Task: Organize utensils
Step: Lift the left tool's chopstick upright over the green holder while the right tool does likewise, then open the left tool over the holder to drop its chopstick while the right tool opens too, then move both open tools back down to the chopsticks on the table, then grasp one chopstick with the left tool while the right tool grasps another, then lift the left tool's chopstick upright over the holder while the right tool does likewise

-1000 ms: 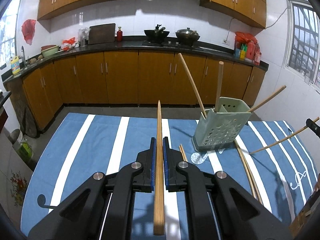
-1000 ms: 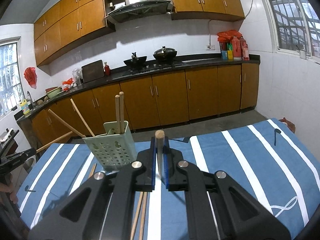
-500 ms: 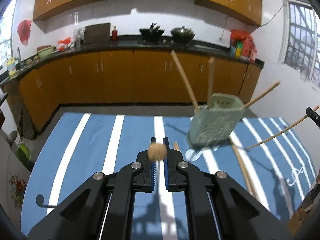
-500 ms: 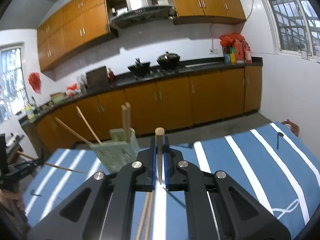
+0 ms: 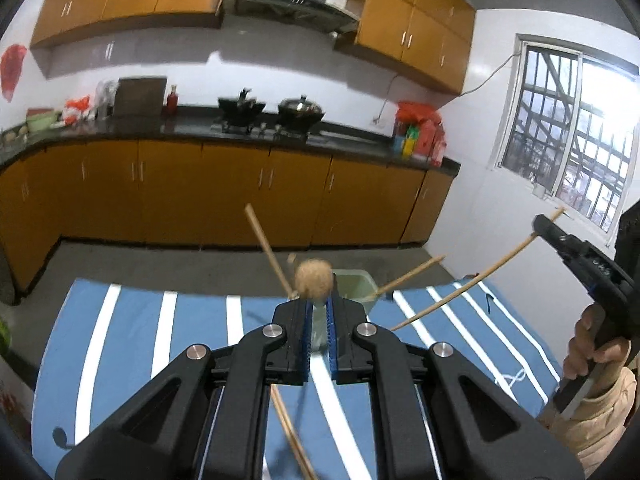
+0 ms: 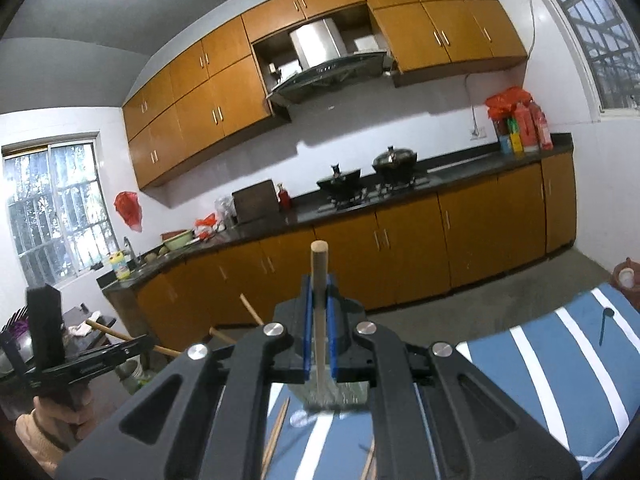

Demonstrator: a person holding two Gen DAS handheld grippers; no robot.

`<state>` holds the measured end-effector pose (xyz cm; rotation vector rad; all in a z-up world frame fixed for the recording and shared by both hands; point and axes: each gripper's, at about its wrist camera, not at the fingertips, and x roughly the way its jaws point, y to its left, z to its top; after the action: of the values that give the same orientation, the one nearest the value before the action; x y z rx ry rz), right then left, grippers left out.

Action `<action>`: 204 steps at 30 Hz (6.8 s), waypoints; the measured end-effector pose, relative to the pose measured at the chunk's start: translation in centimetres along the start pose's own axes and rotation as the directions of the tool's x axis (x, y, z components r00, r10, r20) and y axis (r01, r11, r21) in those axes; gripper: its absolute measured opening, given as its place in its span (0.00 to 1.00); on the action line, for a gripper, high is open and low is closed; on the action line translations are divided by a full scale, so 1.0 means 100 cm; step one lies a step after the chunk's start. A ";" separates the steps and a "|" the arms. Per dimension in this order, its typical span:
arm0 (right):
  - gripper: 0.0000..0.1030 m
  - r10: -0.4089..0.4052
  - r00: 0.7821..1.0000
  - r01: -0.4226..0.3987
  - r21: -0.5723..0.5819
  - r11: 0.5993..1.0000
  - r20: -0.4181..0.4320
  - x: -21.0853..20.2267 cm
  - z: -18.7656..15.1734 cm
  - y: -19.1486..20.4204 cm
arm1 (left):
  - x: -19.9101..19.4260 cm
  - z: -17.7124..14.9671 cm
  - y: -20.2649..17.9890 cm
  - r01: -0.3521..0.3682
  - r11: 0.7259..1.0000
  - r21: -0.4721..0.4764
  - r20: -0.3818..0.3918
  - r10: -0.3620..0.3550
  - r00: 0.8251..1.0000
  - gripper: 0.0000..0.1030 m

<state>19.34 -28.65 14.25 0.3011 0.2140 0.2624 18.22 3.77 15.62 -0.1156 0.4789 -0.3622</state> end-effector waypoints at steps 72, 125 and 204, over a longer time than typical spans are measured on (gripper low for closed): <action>0.08 -0.340 0.753 0.337 -0.114 0.935 -0.562 0.095 -0.255 -0.082 | 0.121 -0.203 0.020 -0.144 0.983 -0.115 -0.401 0.086 0.912 0.09; 0.08 -0.374 0.744 0.348 -0.156 0.924 -0.554 0.097 -0.257 -0.090 | 0.129 -0.200 0.068 -0.269 0.955 -0.125 -0.377 0.205 0.903 0.08; 0.08 -0.258 0.958 0.252 -0.063 0.966 -0.126 0.004 -0.097 -0.053 | 0.040 -0.076 0.043 -0.236 0.972 -0.007 -0.048 0.236 0.971 0.07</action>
<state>18.51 -30.84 3.48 0.2066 0.3748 0.0313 19.29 6.13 6.34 -0.0616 0.5357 -0.1287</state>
